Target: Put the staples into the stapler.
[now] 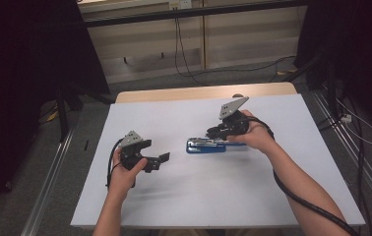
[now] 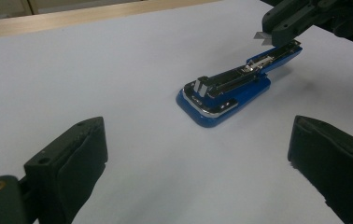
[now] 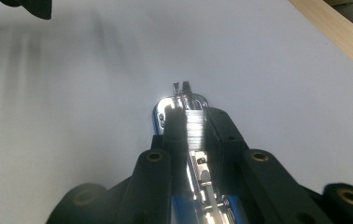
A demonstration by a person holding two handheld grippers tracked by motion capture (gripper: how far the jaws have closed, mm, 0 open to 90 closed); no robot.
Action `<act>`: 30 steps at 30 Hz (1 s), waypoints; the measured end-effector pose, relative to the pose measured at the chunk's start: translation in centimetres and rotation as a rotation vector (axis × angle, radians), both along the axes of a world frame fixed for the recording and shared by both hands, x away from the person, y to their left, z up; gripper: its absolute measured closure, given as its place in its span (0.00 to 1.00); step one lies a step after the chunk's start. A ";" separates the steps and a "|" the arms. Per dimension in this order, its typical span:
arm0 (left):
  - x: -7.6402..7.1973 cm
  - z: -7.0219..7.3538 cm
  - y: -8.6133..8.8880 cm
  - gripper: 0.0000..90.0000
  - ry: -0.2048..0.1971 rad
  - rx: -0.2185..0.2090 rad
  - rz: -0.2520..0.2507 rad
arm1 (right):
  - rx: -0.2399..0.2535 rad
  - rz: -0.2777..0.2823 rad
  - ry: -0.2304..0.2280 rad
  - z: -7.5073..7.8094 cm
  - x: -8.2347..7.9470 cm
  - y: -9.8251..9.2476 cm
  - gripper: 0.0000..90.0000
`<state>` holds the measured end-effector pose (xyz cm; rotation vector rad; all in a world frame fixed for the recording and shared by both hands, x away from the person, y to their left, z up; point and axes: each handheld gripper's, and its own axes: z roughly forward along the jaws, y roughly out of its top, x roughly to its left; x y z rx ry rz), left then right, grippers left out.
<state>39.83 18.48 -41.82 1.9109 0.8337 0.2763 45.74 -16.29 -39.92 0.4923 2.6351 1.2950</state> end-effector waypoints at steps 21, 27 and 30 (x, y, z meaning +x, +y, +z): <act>0.0 -0.1 -0.1 0.06 0.008 0.014 -0.002 | -0.005 0.043 -0.006 -0.5 1.3 0.9 0.88; 0.0 -0.2 -0.1 0.06 0.007 0.018 -0.004 | -0.008 0.059 -0.002 -0.7 1.5 1.2 0.88; 0.0 -0.2 -0.1 0.06 0.009 0.021 -0.002 | -0.008 0.070 -0.001 -0.8 1.6 1.3 0.88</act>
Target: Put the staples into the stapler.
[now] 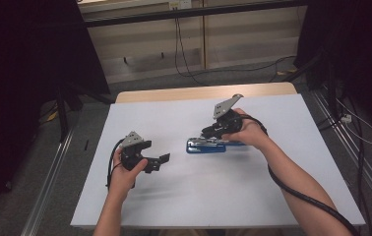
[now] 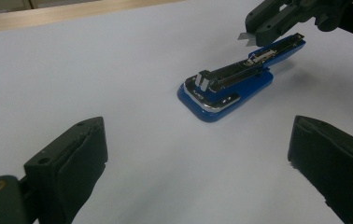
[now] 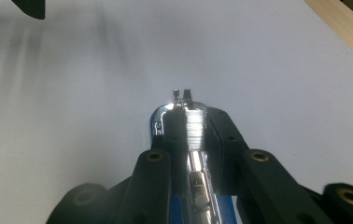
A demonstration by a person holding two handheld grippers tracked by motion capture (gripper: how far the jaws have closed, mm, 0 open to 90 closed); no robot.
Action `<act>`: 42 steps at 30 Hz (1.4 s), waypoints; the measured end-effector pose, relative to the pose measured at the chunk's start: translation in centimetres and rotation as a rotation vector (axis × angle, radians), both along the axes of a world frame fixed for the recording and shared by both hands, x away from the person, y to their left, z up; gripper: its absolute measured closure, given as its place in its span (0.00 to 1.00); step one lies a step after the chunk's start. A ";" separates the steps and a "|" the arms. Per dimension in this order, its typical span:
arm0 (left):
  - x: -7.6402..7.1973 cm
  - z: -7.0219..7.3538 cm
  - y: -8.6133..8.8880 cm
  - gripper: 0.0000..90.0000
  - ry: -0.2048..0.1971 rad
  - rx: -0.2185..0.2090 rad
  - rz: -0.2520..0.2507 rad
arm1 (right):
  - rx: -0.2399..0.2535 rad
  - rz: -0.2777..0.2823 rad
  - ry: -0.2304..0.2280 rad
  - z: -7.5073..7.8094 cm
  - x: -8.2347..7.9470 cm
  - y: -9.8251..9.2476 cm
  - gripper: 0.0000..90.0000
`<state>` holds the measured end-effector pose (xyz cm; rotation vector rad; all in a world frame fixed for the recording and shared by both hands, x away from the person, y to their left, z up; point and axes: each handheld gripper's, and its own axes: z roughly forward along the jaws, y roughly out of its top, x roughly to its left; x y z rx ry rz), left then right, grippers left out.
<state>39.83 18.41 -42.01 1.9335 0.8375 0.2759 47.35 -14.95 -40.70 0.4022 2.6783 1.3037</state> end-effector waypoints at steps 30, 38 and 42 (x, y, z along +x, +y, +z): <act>0.0 -0.2 0.0 0.06 0.007 0.010 0.000 | -0.022 0.067 0.012 -1.8 1.2 2.1 0.88; 0.0 -0.3 -0.1 0.06 0.006 0.014 -0.011 | -0.034 0.088 0.003 -2.1 1.6 2.5 0.88; 0.1 -0.3 -0.1 0.06 0.006 0.013 -0.009 | -0.045 0.097 0.006 -2.1 1.7 2.6 0.88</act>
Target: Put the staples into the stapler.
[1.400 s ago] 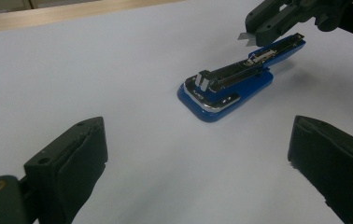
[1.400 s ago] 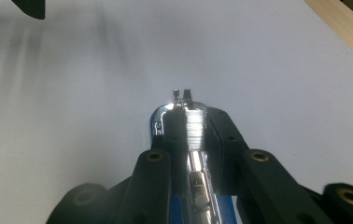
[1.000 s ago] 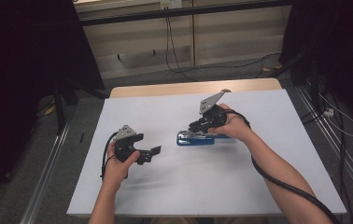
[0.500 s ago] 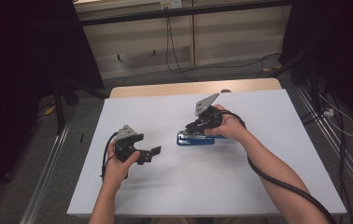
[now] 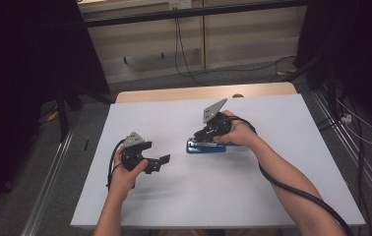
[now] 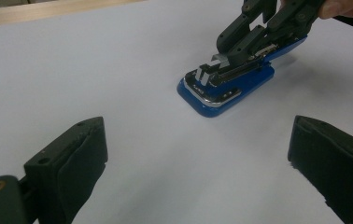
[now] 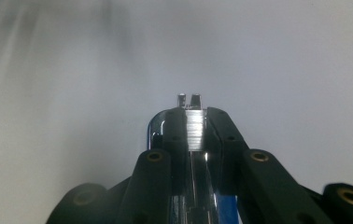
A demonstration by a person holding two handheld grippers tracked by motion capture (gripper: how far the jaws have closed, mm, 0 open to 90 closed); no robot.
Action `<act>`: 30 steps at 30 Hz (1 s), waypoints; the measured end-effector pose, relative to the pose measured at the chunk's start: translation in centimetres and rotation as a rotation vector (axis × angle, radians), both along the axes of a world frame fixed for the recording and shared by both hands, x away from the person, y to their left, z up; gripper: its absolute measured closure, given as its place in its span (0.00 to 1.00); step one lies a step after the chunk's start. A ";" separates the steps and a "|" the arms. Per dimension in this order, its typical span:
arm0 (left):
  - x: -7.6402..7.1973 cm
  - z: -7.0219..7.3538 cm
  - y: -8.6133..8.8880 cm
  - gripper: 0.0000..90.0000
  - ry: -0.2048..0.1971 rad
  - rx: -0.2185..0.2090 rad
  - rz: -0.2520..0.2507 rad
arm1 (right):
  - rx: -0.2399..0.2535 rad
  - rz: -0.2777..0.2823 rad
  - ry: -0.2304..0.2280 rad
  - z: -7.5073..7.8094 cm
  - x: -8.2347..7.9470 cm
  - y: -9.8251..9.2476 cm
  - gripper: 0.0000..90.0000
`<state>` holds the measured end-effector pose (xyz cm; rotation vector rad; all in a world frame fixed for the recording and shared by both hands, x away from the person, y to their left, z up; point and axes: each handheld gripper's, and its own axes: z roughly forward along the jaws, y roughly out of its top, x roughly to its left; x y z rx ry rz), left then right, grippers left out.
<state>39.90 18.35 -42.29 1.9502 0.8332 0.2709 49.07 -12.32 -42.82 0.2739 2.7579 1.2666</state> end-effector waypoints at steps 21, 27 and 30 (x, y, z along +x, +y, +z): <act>0.0 0.0 0.0 0.06 0.003 -0.002 0.002 | -0.014 0.020 0.007 -0.5 0.3 0.4 0.88; 0.0 -0.1 0.0 0.06 0.005 0.008 0.006 | -0.005 0.019 0.015 -0.6 0.4 0.6 0.88; 0.0 -0.1 0.0 0.06 0.008 0.015 0.007 | 0.000 0.019 0.019 -0.6 0.4 0.6 0.88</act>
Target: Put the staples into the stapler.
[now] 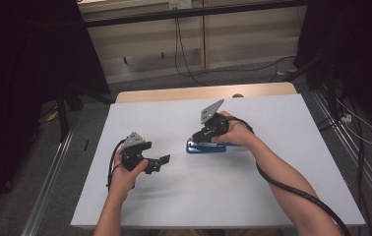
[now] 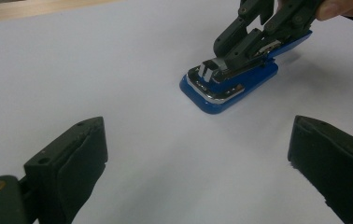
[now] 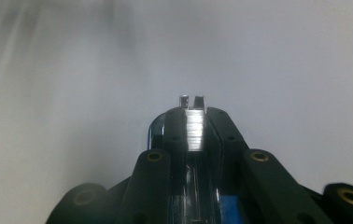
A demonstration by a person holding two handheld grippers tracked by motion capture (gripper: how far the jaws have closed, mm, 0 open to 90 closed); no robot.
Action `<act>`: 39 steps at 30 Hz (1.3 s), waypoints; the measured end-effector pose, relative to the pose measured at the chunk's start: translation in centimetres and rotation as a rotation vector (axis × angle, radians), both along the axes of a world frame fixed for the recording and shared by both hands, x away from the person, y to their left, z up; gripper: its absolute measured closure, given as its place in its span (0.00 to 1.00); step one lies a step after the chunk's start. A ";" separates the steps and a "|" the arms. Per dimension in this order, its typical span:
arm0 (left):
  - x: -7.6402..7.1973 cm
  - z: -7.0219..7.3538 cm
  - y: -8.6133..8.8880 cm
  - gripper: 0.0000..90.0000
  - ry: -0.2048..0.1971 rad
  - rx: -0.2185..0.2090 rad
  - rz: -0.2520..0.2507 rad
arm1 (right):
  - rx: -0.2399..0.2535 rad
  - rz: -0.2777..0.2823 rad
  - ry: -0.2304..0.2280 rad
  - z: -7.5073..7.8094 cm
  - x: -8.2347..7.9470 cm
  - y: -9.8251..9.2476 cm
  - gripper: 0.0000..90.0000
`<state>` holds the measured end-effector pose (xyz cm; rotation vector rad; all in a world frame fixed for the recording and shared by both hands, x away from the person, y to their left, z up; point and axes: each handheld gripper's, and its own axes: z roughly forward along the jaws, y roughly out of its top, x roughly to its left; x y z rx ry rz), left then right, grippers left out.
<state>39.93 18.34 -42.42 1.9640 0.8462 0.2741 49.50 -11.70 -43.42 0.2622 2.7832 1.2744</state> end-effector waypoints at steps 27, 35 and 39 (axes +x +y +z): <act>0.1 -0.2 -0.3 0.06 0.001 -0.007 -0.008 | 0.032 -0.121 0.006 0.9 -1.6 -1.5 0.55; 0.2 -0.2 -0.5 0.06 -0.001 -0.020 -0.016 | 0.063 -0.221 0.004 1.3 -3.3 -3.3 0.39; 0.2 -0.2 -0.6 0.06 0.000 -0.023 -0.021 | 0.061 -0.287 -0.007 1.6 -4.0 -4.0 0.29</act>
